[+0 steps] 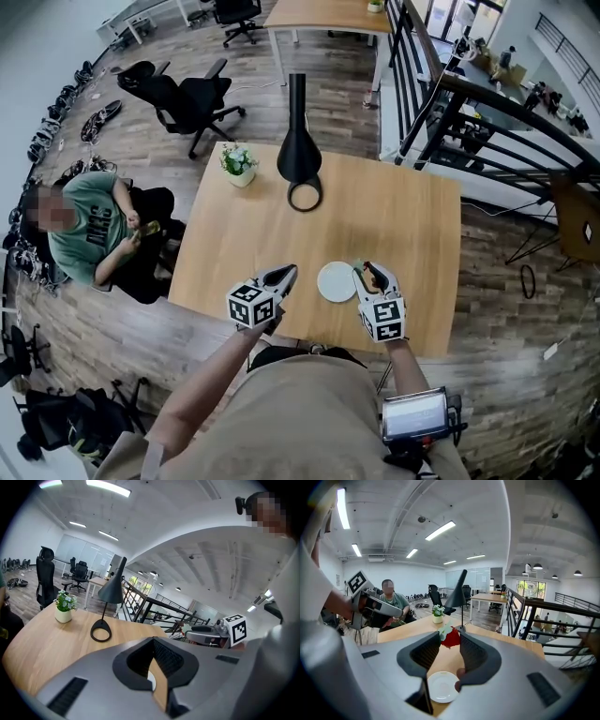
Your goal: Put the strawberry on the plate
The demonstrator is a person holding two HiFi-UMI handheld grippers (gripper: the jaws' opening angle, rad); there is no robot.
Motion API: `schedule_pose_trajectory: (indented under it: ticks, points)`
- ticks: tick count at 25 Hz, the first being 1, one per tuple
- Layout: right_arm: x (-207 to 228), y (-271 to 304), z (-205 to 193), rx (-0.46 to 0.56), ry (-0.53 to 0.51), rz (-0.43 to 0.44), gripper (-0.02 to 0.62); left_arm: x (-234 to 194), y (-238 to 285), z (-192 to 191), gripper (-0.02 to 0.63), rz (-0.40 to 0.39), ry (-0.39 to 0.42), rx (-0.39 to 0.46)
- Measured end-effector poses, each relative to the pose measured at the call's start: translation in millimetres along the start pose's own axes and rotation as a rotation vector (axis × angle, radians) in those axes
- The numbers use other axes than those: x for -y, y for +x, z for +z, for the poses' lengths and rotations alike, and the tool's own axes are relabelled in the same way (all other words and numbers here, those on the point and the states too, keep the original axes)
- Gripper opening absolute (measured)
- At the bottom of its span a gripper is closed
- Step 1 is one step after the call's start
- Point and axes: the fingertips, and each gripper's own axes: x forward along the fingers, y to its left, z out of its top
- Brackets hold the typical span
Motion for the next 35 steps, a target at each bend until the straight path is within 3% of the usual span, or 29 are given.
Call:
schedule_pose_trajectory:
  ticks: [18, 35]
  points:
    - [-1.1, 77.2, -126.8, -0.266, 0.031, 0.092, 0.143, -33.3, 54.0, -52.3, 0.005, 0.041, 0.046, -0.172]
    - [-26.2, 132.9, -229.8, -0.564, -0.020, 0.189, 0.144, -70.7, 64.0, -82.1, 0.005, 0.090, 0.029, -0.284]
